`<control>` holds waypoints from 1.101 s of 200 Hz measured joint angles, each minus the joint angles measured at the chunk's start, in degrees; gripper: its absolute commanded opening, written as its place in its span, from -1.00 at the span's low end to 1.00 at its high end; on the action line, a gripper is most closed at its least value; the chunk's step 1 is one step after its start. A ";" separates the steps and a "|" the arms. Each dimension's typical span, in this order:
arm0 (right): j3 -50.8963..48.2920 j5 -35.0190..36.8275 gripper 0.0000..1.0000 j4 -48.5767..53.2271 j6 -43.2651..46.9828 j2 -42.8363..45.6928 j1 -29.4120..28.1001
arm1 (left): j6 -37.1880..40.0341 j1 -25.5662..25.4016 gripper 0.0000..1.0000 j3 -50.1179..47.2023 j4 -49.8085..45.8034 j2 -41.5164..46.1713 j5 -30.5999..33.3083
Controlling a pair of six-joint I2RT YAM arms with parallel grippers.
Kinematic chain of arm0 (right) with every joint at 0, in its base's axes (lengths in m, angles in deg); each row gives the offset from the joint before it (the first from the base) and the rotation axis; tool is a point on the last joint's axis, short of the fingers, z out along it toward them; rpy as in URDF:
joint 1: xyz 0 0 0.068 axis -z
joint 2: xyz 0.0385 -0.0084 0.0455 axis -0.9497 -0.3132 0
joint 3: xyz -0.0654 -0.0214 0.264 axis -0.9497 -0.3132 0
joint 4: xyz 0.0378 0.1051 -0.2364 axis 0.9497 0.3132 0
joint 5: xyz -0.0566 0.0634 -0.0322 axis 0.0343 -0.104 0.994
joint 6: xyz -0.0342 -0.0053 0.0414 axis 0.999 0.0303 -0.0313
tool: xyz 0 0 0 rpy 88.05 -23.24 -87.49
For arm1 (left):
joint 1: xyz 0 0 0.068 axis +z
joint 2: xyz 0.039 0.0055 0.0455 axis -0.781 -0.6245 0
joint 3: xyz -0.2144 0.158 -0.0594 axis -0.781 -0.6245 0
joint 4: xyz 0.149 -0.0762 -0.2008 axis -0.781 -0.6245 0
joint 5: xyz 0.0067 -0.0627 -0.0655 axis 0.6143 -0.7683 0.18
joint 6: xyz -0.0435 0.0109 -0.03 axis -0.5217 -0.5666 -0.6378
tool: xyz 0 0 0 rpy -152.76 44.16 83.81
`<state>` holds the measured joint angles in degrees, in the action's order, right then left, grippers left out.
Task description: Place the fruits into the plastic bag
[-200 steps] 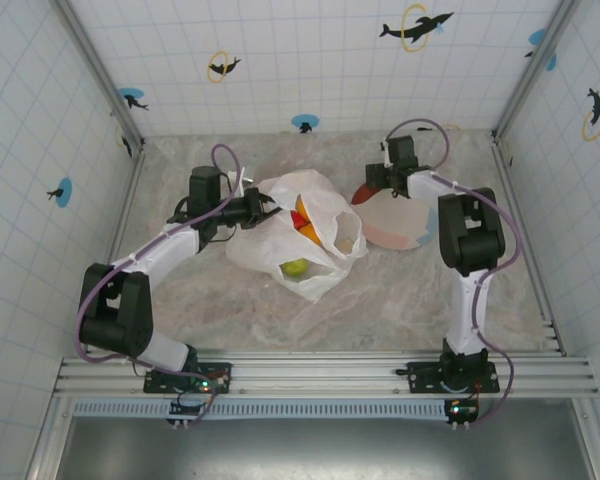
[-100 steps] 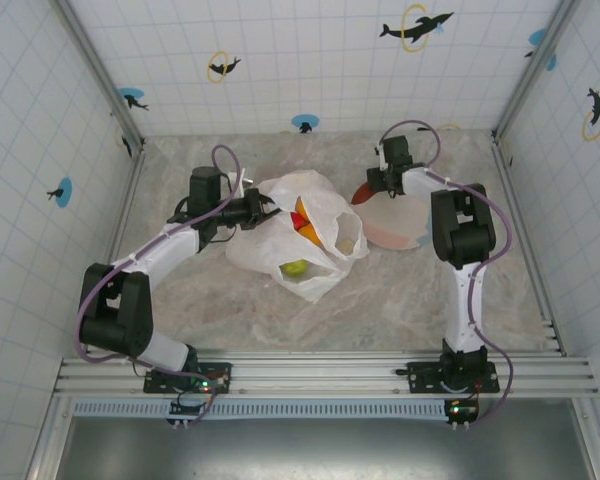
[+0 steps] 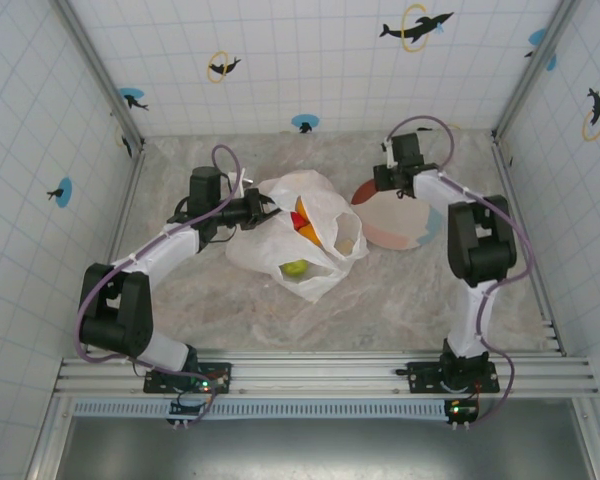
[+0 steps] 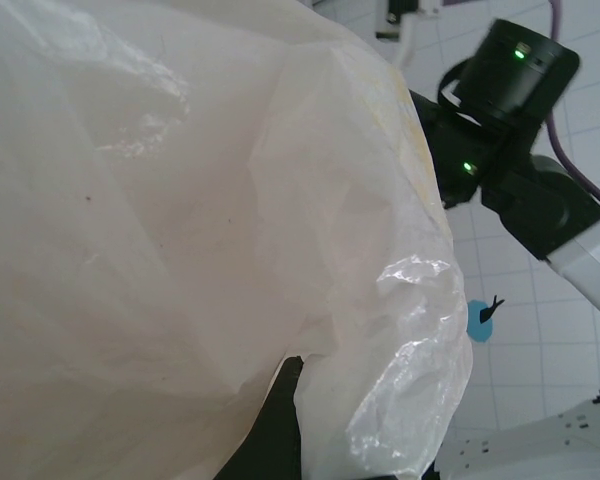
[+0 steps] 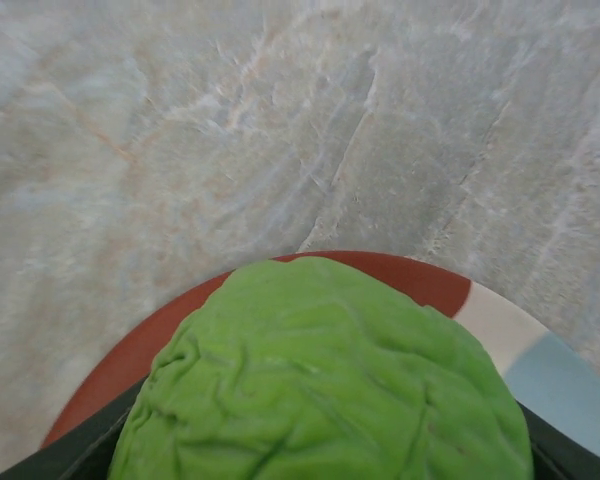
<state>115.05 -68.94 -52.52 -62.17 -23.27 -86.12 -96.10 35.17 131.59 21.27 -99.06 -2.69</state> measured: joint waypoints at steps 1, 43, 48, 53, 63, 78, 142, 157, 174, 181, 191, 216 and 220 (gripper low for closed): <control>-0.59 -0.07 0.28 -0.20 -0.11 0.57 0.00 | 0.00 0.00 -1.00 0.00 0.02 0.00 0.00; -20.81 -4.57 0.26 -3.98 -3.69 21.22 -1.88 | -0.02 0.00 -1.00 0.00 0.04 0.00 0.00; -23.80 -4.94 0.26 -4.35 -4.09 24.33 -2.51 | -0.02 0.00 -1.00 0.00 0.04 0.00 0.00; -26.62 -5.38 0.26 -4.63 -4.48 27.39 -3.23 | -0.02 0.00 -1.00 0.00 0.04 0.00 0.02; -31.47 -6.10 0.26 -4.70 -5.20 32.68 -4.85 | -0.02 0.00 -1.00 0.00 0.02 0.00 0.00; -37.31 -6.69 0.24 -3.58 -6.12 40.22 -7.26 | 0.00 0.00 -1.00 0.00 0.02 0.00 0.02; -49.27 -7.80 0.22 6.91 -11.06 58.23 -18.56 | -0.02 0.00 -1.00 0.00 0.04 0.00 0.07; -51.74 -9.73 0.22 6.71 -12.24 59.36 -21.49 | -0.02 0.00 -1.00 0.00 0.04 0.00 0.04; -53.55 -12.39 0.22 4.85 -13.92 58.95 -24.13 | -0.02 0.00 -1.00 0.00 0.04 0.00 0.07; -53.75 -13.40 0.22 3.45 -14.43 58.31 -25.14 | -0.02 0.00 -1.00 0.00 0.02 0.00 0.07; -53.77 -14.84 0.22 0.46 -15.17 56.87 -26.51 | -0.02 0.00 -1.00 0.00 0.02 0.00 0.09; -53.11 -17.75 0.22 -6.80 -16.37 51.65 -29.53 | -0.02 0.00 -1.00 0.00 0.02 0.02 0.26; -52.74 -18.05 0.22 -7.93 -16.48 50.56 -29.97 | -0.02 0.00 -1.00 0.00 0.04 0.02 0.26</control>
<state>62.31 -87.00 -60.46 -78.65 27.29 -116.08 -96.12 35.17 131.59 21.31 -99.03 -2.43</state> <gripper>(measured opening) 0.656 0.041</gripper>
